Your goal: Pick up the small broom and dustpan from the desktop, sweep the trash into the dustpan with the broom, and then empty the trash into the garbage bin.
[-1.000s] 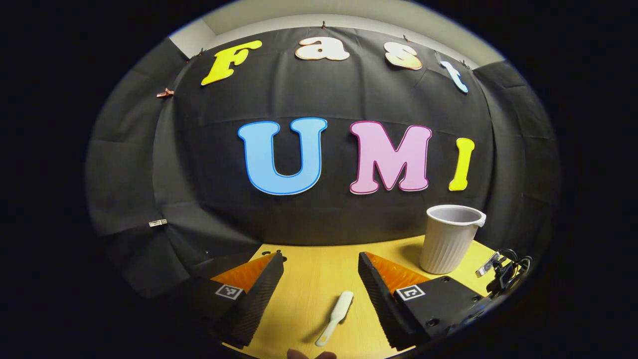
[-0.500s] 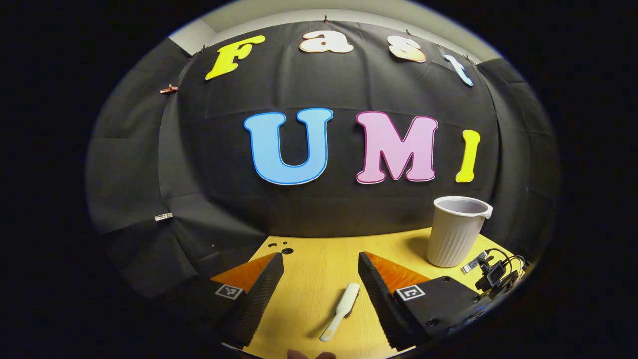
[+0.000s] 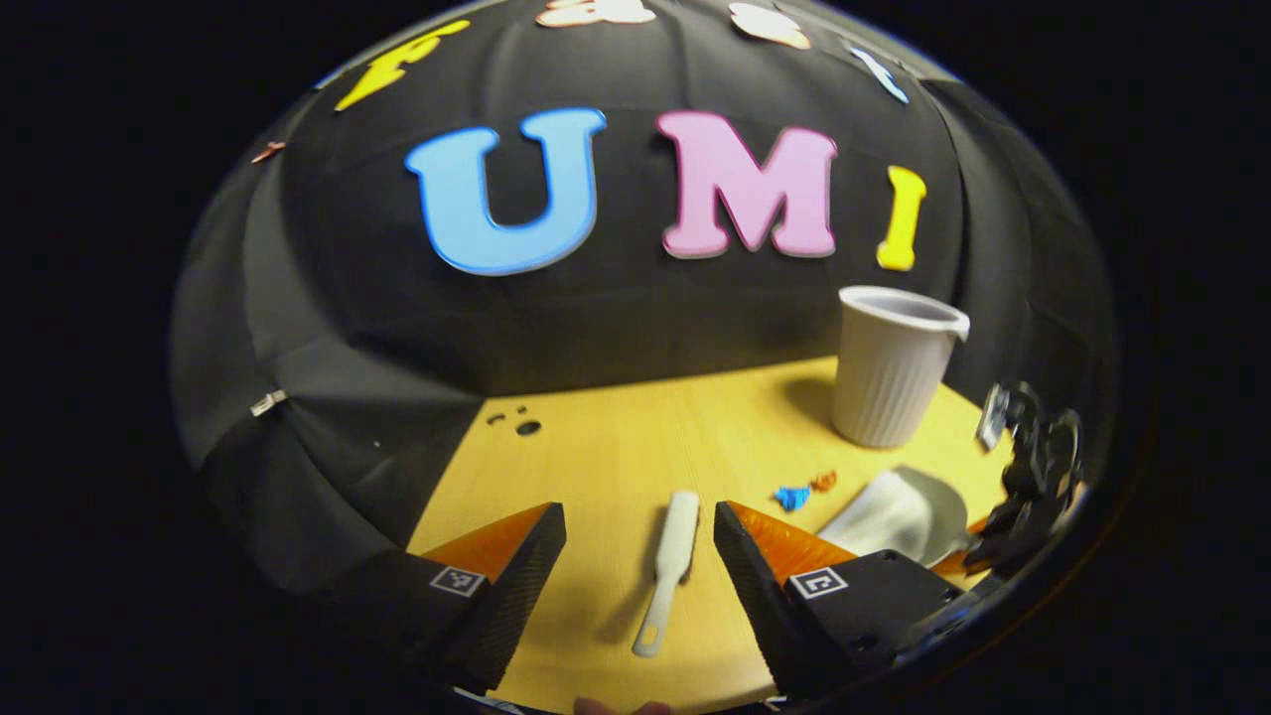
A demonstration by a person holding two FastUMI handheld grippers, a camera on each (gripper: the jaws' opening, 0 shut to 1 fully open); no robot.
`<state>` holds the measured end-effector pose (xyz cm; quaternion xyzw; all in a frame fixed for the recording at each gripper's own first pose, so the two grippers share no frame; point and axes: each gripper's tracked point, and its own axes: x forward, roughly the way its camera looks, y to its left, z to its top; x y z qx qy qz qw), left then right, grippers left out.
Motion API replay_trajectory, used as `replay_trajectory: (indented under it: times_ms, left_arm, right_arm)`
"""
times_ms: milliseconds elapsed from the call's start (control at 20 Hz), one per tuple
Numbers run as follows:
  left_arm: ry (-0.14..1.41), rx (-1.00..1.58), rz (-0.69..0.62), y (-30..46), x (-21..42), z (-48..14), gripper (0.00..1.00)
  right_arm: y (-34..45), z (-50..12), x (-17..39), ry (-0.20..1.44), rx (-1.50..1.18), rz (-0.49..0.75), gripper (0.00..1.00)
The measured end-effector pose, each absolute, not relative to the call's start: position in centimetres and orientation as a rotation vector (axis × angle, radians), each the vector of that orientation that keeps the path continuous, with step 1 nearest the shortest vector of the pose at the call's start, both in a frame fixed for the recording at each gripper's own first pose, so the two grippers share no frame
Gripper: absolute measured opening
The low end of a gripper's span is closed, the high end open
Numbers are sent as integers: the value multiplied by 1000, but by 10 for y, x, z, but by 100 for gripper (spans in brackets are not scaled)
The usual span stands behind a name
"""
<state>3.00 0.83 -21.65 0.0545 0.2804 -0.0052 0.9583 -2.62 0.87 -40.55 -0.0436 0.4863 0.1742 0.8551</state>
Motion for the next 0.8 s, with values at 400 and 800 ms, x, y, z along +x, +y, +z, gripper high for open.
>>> replay_trajectory:
  times_ms: [400, 800]
  left_arm:
    - [935, 128, -118, 3, 45, -352, 89]
    - [1104, 107, -96, 16, 59, -415, 77]
  right_arm:
    - [-23, -388, -28, 1009, -99, 344, 37]
    - [-30, -390, -32, 1028, -106, 353, 37]
